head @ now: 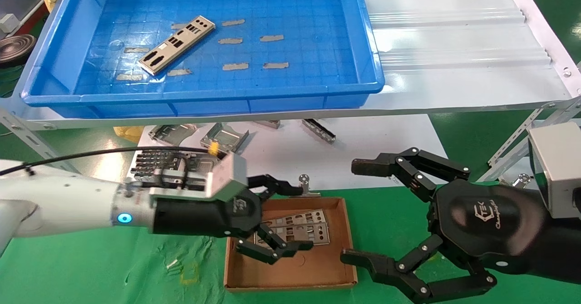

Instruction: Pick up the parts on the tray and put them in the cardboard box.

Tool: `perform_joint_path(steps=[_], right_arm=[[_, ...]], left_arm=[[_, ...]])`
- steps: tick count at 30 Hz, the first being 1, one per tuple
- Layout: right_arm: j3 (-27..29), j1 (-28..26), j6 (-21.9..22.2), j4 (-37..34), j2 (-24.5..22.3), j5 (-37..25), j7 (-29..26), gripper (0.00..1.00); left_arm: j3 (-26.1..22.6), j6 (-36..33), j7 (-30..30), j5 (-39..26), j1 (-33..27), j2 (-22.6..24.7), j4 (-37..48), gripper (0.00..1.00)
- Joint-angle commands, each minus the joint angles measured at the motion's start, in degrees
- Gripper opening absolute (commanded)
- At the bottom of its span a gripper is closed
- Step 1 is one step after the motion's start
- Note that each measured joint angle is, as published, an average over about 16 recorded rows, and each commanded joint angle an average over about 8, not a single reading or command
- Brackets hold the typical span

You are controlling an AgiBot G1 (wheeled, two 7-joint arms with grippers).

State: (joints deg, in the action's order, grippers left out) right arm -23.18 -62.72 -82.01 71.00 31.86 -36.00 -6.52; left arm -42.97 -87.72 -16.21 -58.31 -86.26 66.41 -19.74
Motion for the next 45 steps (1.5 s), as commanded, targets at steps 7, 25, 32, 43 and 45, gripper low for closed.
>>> perform_joint_path(steps=[7,25,32,43,45], right_arm=[[0.00,0.00,0.00,0.00,0.00,0.00,0.00,1.00],[0.00,0.00,0.00,0.00,0.00,0.00,0.00,1.00],[0.00,0.00,0.00,0.00,0.00,0.00,0.00,1.00],[0.00,0.00,0.00,0.00,0.00,0.00,0.00,1.00],[0.00,0.00,0.00,0.00,0.00,0.00,0.00,1.00]], left_arm=[[3.32,0.26,3.31,2.02,3.06,-3.88,-6.66,1.00],[11.90,0.90,11.89,7.25,10.91,-13.86,-23.78,1.00],[15.24,1.15,15.24,9.30,13.98,-17.76,-30.46,1.00],[20.51,1.54,20.51,12.51,18.80,-23.88,-40.96,1.00],[21.45,1.61,21.45,13.09,19.66,-24.98,-42.85,1.00]])
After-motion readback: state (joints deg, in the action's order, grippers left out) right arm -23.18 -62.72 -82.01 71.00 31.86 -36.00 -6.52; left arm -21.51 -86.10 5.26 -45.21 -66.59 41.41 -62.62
